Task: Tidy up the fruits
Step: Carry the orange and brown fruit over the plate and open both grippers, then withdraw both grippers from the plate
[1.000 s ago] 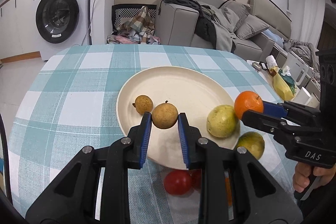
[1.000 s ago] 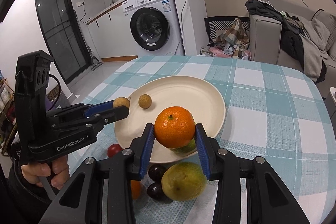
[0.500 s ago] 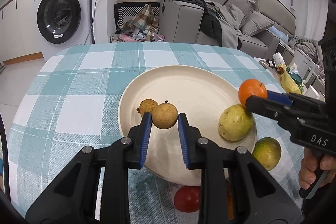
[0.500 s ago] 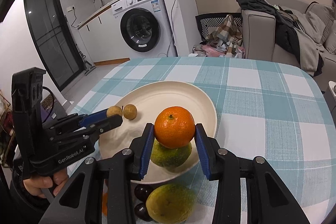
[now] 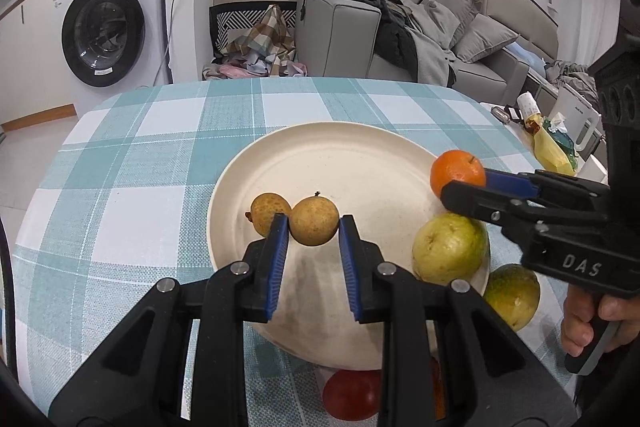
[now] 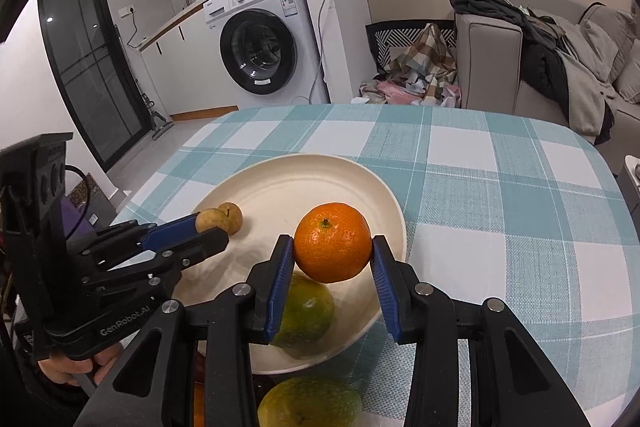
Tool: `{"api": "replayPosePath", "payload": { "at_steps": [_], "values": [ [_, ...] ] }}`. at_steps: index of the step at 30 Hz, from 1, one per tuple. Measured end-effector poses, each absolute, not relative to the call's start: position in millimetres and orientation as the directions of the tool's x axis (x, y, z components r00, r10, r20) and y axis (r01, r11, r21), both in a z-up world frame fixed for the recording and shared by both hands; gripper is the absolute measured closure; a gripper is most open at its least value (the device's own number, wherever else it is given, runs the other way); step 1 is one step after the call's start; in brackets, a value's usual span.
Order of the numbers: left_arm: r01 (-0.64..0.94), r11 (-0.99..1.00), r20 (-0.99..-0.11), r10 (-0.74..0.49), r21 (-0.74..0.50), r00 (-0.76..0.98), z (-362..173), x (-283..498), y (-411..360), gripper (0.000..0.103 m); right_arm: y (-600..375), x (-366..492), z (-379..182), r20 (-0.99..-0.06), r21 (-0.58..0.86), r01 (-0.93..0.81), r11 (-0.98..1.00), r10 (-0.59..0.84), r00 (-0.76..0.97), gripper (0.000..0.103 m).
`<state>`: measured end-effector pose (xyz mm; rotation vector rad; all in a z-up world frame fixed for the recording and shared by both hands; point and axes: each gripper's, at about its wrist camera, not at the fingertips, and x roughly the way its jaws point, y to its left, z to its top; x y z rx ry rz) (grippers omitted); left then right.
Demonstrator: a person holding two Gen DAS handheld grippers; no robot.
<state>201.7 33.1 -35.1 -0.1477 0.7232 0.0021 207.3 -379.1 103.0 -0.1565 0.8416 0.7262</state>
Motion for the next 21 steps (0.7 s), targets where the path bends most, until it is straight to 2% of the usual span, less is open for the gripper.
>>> {"api": "replayPosePath", "payload": {
  "at_steps": [7, 13, 21],
  "values": [
    [-0.046, 0.99, -0.667, -0.056, -0.134, 0.743, -36.2, 202.2, 31.4, 0.08, -379.2, 210.7, 100.3, -0.746, 0.128, -0.636, 0.761, 0.497, 0.444, 0.063],
    [-0.046, 0.991, -0.671, -0.053, -0.129, 0.74, -37.2, 201.5, 30.4, 0.08, -381.4, 210.5, 99.5, -0.739, 0.166, -0.646, 0.746, 0.527, 0.419, 0.063],
    [-0.046, 0.991, -0.674, -0.05, -0.123, 0.737, -35.6, 197.6, 28.7, 0.08, -382.0, 201.3, 109.1, -0.697, 0.183, -0.672, 0.718, 0.577, 0.427, 0.052]
  ]
}}
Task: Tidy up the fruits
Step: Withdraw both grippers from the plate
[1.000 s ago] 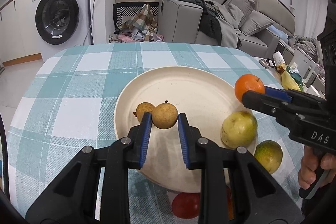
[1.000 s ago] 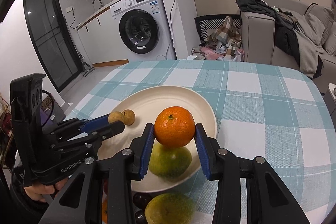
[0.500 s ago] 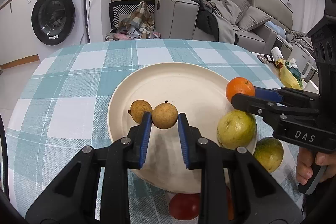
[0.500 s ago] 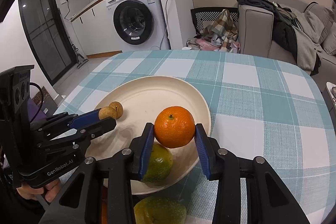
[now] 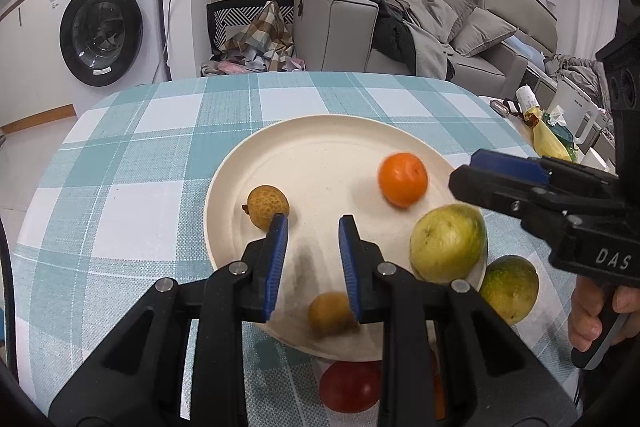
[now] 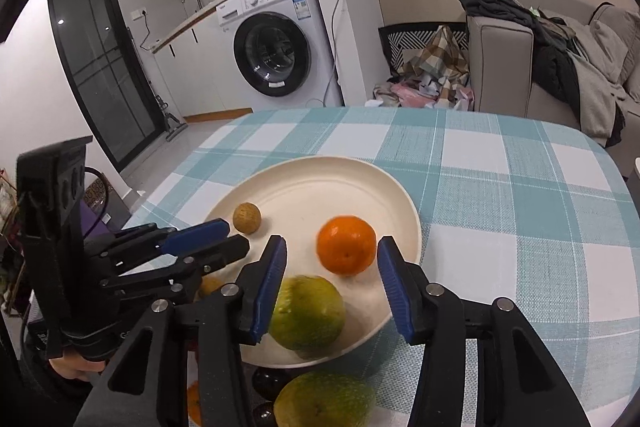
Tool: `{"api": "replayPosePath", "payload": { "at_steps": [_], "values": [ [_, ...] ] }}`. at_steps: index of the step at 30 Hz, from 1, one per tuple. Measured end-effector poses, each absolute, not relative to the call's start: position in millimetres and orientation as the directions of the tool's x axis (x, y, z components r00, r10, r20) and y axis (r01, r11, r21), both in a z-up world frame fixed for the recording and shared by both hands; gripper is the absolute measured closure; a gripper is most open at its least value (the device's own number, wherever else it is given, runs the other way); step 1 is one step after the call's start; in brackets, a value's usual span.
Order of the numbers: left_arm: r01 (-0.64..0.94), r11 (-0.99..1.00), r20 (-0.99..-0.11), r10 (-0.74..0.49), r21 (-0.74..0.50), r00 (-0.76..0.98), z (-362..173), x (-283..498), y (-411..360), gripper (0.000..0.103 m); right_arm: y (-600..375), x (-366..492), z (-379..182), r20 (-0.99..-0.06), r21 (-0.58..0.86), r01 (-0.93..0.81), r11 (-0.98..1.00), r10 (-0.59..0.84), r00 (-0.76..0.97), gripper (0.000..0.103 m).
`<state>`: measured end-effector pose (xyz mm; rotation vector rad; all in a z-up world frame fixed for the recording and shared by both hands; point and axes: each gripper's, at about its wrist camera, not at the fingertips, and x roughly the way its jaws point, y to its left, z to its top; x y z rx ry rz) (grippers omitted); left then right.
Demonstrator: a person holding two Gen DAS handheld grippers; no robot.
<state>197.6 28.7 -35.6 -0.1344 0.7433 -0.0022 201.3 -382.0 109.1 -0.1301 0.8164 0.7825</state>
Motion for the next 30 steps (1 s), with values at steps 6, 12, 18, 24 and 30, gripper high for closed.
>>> {"api": "replayPosePath", "payload": {
  "at_steps": [6, 12, 18, 24, 30],
  "values": [
    [-0.059, 0.984, -0.672, -0.07, -0.166, 0.737, -31.9, 182.8, 35.9, 0.044, -394.5, 195.8, 115.7, -0.682, 0.177, -0.654, 0.736, 0.571, 0.457, 0.017],
    [-0.1, 0.978, -0.671, -0.05, -0.183, 0.74, -25.2, 155.4, 41.6, 0.002, -417.3, 185.4, 115.7, -0.68, 0.205, -0.61, 0.765, 0.56, 0.474, 0.0],
    [-0.118, 0.979, -0.67, -0.024, -0.165, 0.742, -23.4, 125.9, 37.3, 0.001, -434.4, 167.3, 113.6, -0.684, 0.177, -0.588, 0.789, 0.528, 0.503, 0.0],
    [-0.111, 0.983, -0.673, -0.018, -0.148, 0.74, -27.7, 103.0, 28.0, 0.001, -437.1, 155.8, 109.4, -0.696, 0.151, -0.605, 0.781, 0.519, 0.496, 0.0],
    [-0.098, 0.982, -0.687, -0.043, -0.164, 0.726, -31.8, 97.3, 20.7, 0.001, -435.3, 149.5, 103.2, -0.719, 0.151, -0.621, 0.769, 0.517, 0.465, 0.0]
  ]
}}
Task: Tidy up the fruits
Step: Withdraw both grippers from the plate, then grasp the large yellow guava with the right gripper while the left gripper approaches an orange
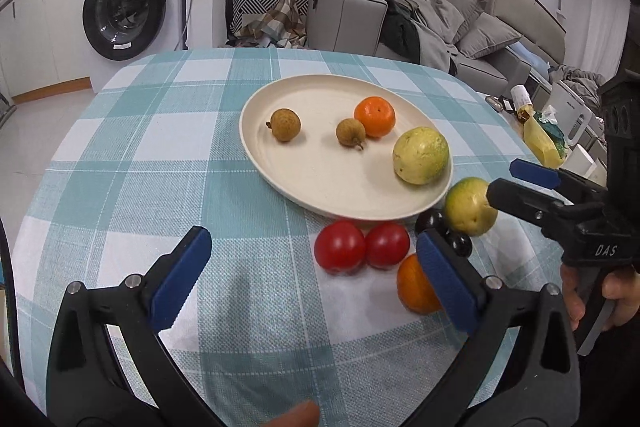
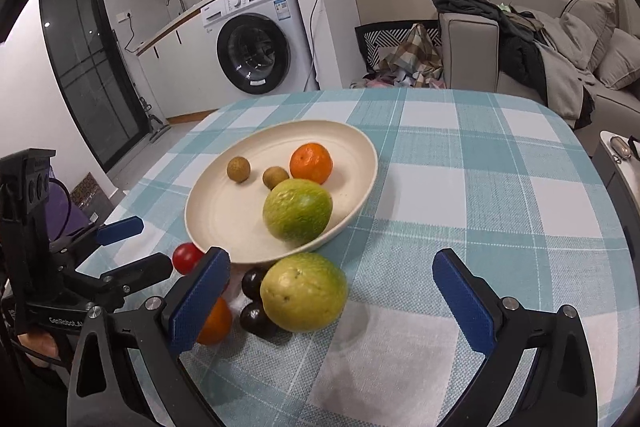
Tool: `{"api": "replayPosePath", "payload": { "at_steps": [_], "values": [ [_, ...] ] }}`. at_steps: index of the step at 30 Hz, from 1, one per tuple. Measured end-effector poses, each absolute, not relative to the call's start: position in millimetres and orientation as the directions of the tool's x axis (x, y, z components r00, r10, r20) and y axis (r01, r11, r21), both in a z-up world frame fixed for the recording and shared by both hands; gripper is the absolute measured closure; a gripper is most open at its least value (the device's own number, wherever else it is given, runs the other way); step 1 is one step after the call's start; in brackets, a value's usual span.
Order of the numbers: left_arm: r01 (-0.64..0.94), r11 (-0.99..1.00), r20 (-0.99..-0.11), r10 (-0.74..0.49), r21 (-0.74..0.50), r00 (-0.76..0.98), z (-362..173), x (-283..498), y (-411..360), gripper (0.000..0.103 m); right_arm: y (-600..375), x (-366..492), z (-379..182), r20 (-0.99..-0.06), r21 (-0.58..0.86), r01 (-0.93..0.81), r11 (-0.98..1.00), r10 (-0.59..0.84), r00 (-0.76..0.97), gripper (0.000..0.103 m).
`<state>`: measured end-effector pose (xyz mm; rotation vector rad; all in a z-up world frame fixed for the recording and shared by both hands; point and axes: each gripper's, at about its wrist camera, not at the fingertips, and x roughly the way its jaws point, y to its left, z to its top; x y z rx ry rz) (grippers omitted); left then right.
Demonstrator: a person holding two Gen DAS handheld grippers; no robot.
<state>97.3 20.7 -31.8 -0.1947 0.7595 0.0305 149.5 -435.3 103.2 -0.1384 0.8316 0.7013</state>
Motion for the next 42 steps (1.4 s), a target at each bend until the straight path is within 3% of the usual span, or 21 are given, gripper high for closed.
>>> {"api": "replayPosePath", "payload": {
  "at_steps": [19, 33, 42],
  "values": [
    [0.098, 0.978, -0.707, -0.201, -0.185, 0.678, -35.6, 93.5, -14.3, 0.001, -438.2, 148.1, 86.6, -0.753, 0.233, -0.624, 0.746, 0.544, 0.37, 0.001],
    [0.13, 0.975, -0.728, -0.221, -0.18, 0.649, -41.8, 95.4, -22.5, 0.001, -434.5, 148.5, 84.3, -0.758, 0.242, -0.632, 0.736, 0.551, 0.351, 0.01],
    [0.174, 0.969, -0.731, -0.248, -0.177, 0.636, -43.6, 93.6, -30.3, 0.016, -430.5, 147.8, 81.4, -0.761, 0.252, -0.645, 0.722, 0.559, 0.329, 0.023]
  ]
}}
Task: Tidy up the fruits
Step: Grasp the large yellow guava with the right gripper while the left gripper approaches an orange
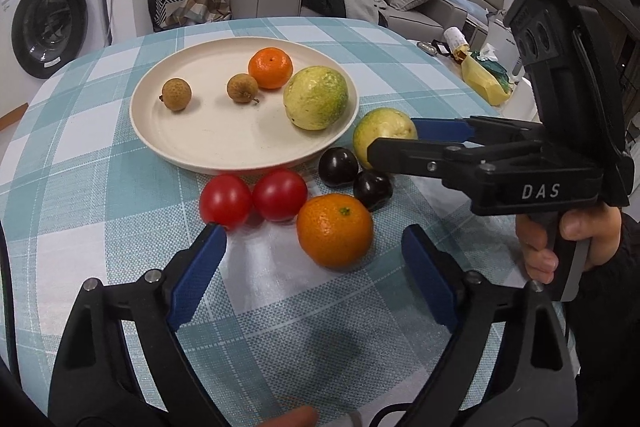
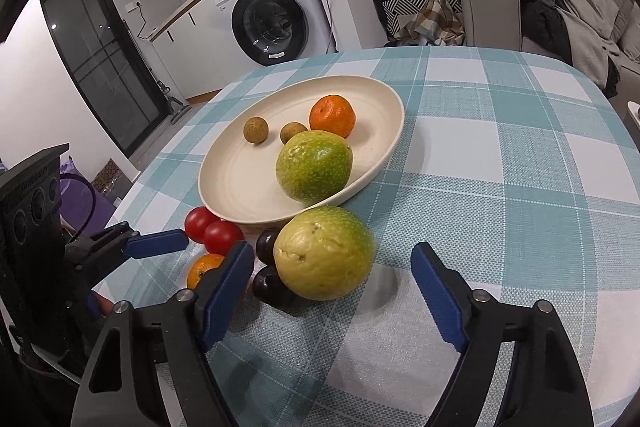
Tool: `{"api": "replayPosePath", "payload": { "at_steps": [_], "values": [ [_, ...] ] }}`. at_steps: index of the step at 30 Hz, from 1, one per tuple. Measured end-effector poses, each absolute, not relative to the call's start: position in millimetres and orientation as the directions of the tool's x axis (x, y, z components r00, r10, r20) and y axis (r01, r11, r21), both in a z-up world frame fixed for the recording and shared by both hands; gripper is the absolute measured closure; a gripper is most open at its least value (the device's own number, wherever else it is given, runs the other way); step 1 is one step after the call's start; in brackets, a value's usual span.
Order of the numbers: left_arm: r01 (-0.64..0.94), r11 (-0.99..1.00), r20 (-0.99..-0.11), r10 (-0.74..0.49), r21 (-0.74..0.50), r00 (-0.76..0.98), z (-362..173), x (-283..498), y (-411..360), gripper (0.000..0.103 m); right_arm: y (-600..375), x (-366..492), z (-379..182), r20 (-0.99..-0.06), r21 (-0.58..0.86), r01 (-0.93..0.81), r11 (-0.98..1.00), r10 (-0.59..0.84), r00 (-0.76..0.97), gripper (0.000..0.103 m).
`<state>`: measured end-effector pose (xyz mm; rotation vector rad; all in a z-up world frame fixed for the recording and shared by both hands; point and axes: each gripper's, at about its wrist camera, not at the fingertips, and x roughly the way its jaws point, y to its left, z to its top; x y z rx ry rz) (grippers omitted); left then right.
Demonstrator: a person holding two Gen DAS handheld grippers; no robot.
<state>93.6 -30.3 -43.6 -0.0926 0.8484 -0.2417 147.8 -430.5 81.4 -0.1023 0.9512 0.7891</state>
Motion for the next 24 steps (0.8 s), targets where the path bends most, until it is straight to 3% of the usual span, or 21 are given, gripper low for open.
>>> {"api": "replayPosePath", "payload": {
  "at_steps": [8, 14, 18, 24],
  "values": [
    [0.195, 0.964, -0.729, -0.264, -0.18, 0.631, -42.9, 92.5, -31.4, 0.018, -428.3, 144.6, 80.2, -0.762, 0.254, -0.657, 0.71, 0.565, 0.316, 0.038],
    [0.185, 0.964, -0.708, -0.264, -0.189, 0.655, -37.8, 88.8, -26.9, 0.019, -429.8, 145.9, 79.4, -0.764, 0.254, -0.653, 0.714, 0.562, 0.317, 0.039],
    [0.186, 0.959, -0.698, -0.284, -0.214, 0.658, -36.2, 88.1, -22.9, 0.02, -430.0, 146.3, 78.6, -0.764, 0.262, -0.654, 0.709, 0.567, 0.309, 0.048],
    [0.199, 0.959, -0.683, -0.283, -0.201, 0.673, -33.9, 85.8, -23.5, 0.028, -430.5, 144.3, 79.7, -0.76, 0.253, -0.66, 0.707, 0.567, 0.316, 0.05]
  ]
}}
